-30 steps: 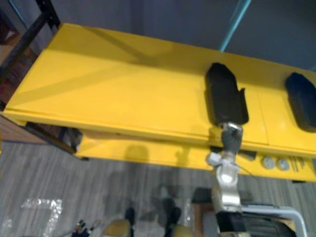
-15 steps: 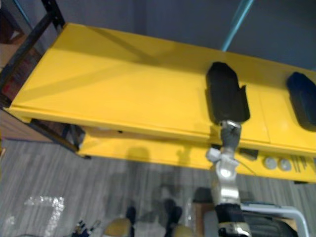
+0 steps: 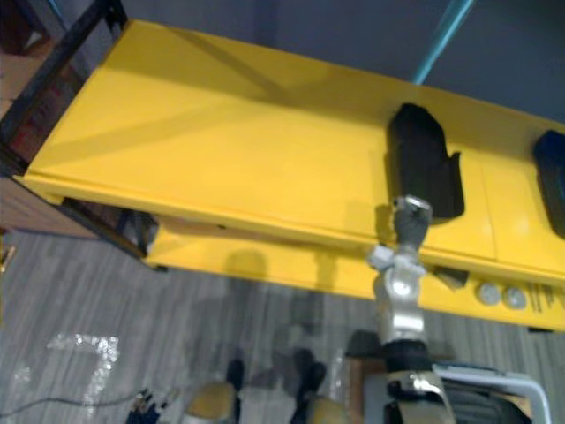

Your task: Walk over and take plastic housings, then place them on the shelf

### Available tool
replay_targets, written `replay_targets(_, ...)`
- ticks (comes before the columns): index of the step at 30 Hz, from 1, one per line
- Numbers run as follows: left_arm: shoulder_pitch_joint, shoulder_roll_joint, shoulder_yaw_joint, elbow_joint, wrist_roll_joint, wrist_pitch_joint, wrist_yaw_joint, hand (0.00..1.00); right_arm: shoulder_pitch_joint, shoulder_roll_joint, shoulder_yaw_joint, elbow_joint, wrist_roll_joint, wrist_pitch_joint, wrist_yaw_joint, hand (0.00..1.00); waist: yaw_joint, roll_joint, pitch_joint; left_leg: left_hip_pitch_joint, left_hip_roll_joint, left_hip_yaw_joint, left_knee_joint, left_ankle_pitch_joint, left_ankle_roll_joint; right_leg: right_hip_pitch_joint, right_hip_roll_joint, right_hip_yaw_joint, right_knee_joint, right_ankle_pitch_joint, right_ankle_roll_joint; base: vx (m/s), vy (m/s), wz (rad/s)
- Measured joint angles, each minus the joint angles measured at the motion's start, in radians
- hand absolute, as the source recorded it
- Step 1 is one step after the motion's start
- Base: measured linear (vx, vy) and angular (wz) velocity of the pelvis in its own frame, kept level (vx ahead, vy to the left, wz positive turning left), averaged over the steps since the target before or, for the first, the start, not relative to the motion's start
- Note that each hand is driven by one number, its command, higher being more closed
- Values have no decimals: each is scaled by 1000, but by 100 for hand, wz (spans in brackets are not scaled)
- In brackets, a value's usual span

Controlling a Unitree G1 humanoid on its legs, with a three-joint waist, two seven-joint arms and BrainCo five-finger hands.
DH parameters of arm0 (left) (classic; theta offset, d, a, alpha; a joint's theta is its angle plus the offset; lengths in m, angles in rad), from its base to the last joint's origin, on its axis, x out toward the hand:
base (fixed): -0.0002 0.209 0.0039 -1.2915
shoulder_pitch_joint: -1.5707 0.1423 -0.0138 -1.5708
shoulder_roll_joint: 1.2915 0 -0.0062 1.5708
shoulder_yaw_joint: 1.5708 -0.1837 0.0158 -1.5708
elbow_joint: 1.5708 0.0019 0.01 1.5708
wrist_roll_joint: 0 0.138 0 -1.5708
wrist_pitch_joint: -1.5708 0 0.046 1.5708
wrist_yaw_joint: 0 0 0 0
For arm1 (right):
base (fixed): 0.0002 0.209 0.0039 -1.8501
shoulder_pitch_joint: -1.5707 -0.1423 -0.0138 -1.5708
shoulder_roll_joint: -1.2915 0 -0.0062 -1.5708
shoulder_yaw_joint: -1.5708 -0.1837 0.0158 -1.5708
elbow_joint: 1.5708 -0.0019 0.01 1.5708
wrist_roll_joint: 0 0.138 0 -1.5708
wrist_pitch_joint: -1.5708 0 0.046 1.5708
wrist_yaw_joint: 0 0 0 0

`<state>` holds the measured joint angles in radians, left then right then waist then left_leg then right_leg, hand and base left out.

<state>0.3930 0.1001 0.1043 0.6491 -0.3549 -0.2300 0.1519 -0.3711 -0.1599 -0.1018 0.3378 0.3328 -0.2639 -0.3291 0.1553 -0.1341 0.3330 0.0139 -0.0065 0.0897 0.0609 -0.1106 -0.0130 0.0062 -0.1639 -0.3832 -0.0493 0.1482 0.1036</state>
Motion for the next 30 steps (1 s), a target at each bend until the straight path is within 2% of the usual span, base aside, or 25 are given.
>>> replay_targets(9,0,2,0,0,-1,-2,0,0,-36,-17,0,45,9,0,-4,100,1,-5,5,3,-17,0,-24,14,10,-5,-14,-2,0,1,1,-6,6,0)
replay_targets(14,0,8,0,0,-1,-5,0,0,-33,-17,-5,38,2,-16,-70,100,-1,-10,17,3,-17,0,-24,14,11,-6,-13,-2,0,4,-1,0,0,0)
replay_targets(20,0,8,6,-1,0,-10,0,0,105,-17,-74,-186,-55,-44,-89,100,-8,-17,21,0,-4,7,-1,-9,13,-7,-6,8,0,23,-14,9,25,-6)
replay_targets(30,0,9,9,-2,1,-12,-1,0,184,-18,-140,-212,-51,-43,-109,100,-31,-20,23,2,-4,27,15,-18,12,-8,-2,28,0,25,-11,2,0,-4)
